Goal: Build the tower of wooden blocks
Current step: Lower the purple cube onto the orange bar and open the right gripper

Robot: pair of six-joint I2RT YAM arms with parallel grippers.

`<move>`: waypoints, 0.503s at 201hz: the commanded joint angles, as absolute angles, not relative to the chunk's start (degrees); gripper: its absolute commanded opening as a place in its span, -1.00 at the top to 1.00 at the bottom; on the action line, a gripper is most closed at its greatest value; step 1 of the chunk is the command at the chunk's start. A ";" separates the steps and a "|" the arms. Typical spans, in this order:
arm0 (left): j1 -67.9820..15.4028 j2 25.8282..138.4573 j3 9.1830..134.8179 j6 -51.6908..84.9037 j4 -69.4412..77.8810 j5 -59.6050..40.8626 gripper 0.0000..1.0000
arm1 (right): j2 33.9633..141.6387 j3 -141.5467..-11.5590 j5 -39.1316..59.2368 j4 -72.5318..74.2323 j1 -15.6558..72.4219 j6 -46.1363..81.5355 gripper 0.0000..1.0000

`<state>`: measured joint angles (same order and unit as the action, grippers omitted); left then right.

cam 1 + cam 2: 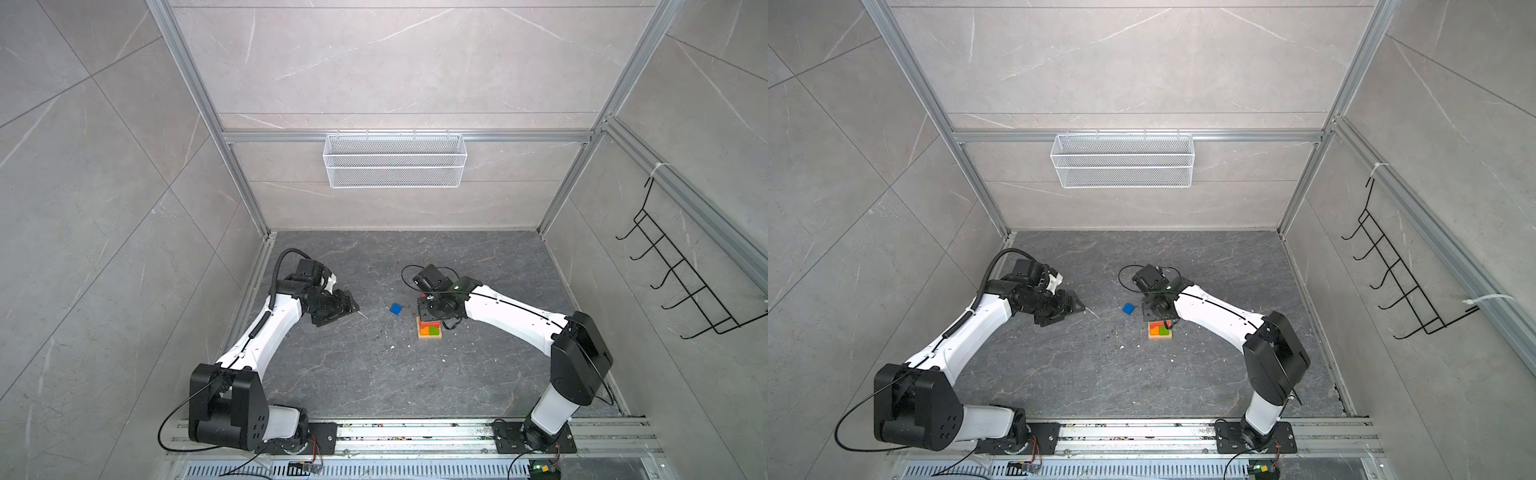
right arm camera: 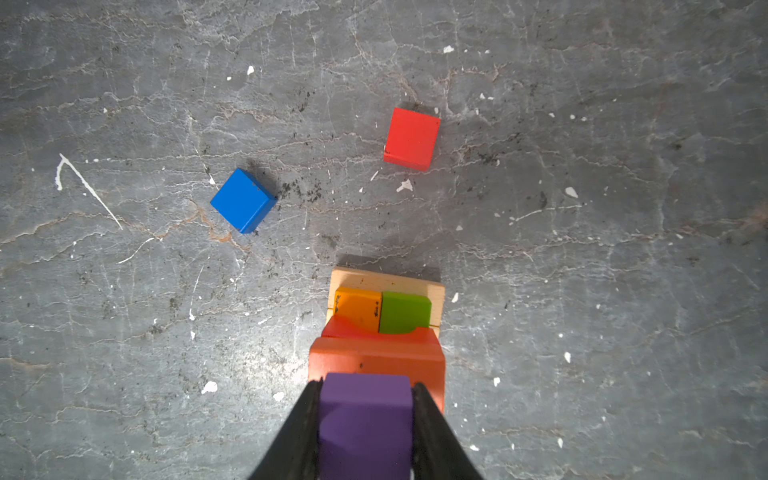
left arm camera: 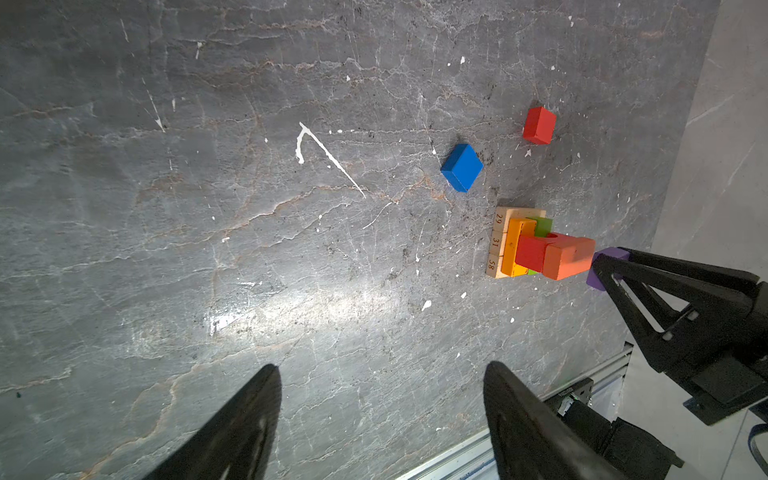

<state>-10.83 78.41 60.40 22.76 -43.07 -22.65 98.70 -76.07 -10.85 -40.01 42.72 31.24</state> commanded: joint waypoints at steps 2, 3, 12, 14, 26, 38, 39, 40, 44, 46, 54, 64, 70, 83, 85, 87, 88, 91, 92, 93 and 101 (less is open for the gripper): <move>-10.48 78.76 60.56 22.94 -41.92 -24.04 -0.58 | 99.58 -75.42 -10.31 -39.55 42.48 30.81 0.87; -10.47 78.75 60.56 22.94 -41.92 -24.06 -0.58 | 99.62 -75.41 -10.30 -39.55 42.51 30.83 0.87; -10.48 78.88 60.61 22.94 -41.97 -24.08 -0.58 | 99.74 -75.33 -10.21 -39.47 42.45 30.98 0.87; -10.46 78.85 60.64 22.94 -41.94 -24.06 -0.58 | 99.75 -75.28 -10.20 -39.47 42.50 30.99 0.87; -10.51 78.84 60.59 22.94 -41.95 -24.08 -0.58 | 99.84 -75.15 -9.95 -39.33 42.51 31.06 0.87; -10.50 78.84 60.56 22.94 -41.93 -24.08 -0.58 | 99.96 -75.06 -9.78 -39.29 42.46 31.13 0.87; -10.48 78.84 60.60 22.94 -41.93 -24.08 -0.58 | 99.99 -75.06 -9.81 -39.29 42.45 31.12 0.87; -10.47 78.84 60.58 22.94 -41.93 -24.08 -0.58 | 99.96 -75.06 -9.78 -39.29 42.50 31.16 0.87; -10.47 78.84 60.58 22.94 -41.92 -24.08 -0.58 | 100.02 -75.01 -9.77 -39.29 42.48 31.19 0.87; -10.51 78.84 60.57 22.94 -41.95 -24.08 -0.58 | 100.02 -75.04 -9.76 -39.29 42.46 31.19 0.87; -10.45 78.85 60.56 22.94 -41.92 -24.02 -0.58 | 100.10 -75.01 -9.89 -39.29 42.47 31.25 0.87; -10.47 78.84 60.56 22.94 -41.95 -24.07 -0.58 | 100.06 -74.90 -9.97 -39.28 42.46 31.16 0.87; -10.54 78.84 60.56 22.94 -41.94 -24.07 -0.58 | 100.17 -74.88 -10.10 -39.33 42.45 31.19 0.87; -10.47 78.84 60.57 22.94 -41.95 -24.06 -0.58 | 100.15 -74.88 -10.16 -39.55 42.48 31.11 0.87; -10.51 78.90 60.60 22.94 -41.93 -24.08 -0.58 | 100.18 -74.88 -10.16 -39.55 42.46 31.14 0.87; -10.51 78.85 60.57 22.94 -41.99 -24.08 -0.58 | 100.19 -74.88 -10.12 -39.62 42.52 31.14 0.87; -10.53 78.85 60.56 22.94 -41.96 -24.08 -0.57 | 100.19 -74.88 -10.11 -39.63 42.49 31.17 0.87; -10.49 78.92 60.56 22.92 -41.93 -24.08 -0.58 | 100.15 -74.85 -10.11 -39.56 42.46 31.16 0.87; -10.52 78.92 60.60 22.93 -41.97 -24.04 -0.58 | 100.17 -74.82 -10.11 -39.56 42.45 31.18 0.87; -10.49 78.88 60.60 22.93 -41.95 -24.06 -0.58 | 100.14 -74.76 -10.11 -39.55 42.45 31.19 0.86; -10.50 78.93 60.56 22.94 -41.93 -24.06 -0.58 | 100.11 -74.67 -10.11 -39.55 42.45 31.12 0.87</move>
